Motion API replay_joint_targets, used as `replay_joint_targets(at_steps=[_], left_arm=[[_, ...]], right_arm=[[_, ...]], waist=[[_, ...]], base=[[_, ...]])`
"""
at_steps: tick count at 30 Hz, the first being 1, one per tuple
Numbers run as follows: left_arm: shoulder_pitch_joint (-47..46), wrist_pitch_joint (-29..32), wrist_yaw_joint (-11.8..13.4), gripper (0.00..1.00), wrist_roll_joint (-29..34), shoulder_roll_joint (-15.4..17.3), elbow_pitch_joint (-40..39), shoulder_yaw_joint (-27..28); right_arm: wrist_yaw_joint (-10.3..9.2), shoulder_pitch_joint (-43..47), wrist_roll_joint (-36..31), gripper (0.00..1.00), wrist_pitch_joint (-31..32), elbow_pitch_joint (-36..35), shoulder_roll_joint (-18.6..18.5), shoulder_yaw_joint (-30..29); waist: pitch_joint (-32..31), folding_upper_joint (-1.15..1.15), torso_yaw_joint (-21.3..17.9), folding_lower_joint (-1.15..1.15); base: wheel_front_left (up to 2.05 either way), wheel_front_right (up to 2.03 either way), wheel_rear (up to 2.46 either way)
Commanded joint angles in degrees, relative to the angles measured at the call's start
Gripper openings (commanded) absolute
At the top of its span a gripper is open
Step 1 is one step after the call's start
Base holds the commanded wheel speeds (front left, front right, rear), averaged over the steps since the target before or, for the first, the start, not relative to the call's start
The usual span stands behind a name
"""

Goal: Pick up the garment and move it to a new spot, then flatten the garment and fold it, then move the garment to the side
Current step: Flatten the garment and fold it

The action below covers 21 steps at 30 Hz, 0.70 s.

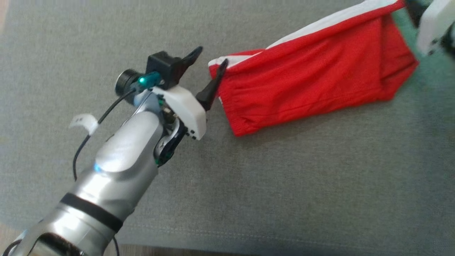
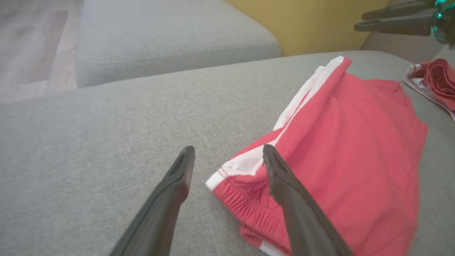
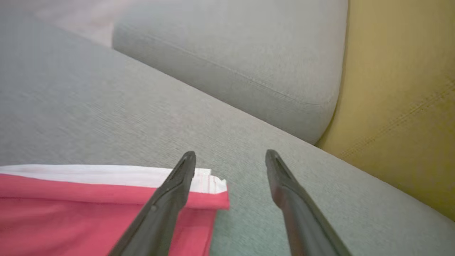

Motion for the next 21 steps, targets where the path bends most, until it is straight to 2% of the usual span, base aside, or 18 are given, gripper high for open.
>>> replay_joint_targets(at_steps=[1,11,16,21], left_arm=[[-0.16,-0.87,0.84,1.0,0.45,2.28,-0.94,2.1],[7.98,-4.72,7.28,1.0,-3.54,4.11,-3.73,10.66],[13.32,-4.95,10.61,1.0,-1.12,4.88,-10.16,16.89],[21.0,-4.97,12.44,1.0,2.93,3.39,-16.6,24.05]], right_arm=[[-0.05,3.07,1.03,1.0,-2.02,-0.31,0.41,-0.74],[-0.05,13.15,0.63,1.0,-19.74,1.24,5.05,-5.45],[-0.05,17.66,-2.98,1.0,-21.76,0.39,6.51,-10.09],[-0.05,24.57,-10.08,1.0,-21.85,-5.95,7.73,-22.74]], waist=[[-3.02,0.0,-1.55,0.0],[-12.74,0.0,-5.72,0.0],[-15.78,0.0,-7.31,0.0],[-17.98,0.0,-8.39,0.0]], base=[[0.0,0.0,0.0],[0.0,0.0,0.0],[0.0,0.0,0.0],[0.0,0.0,0.0]])
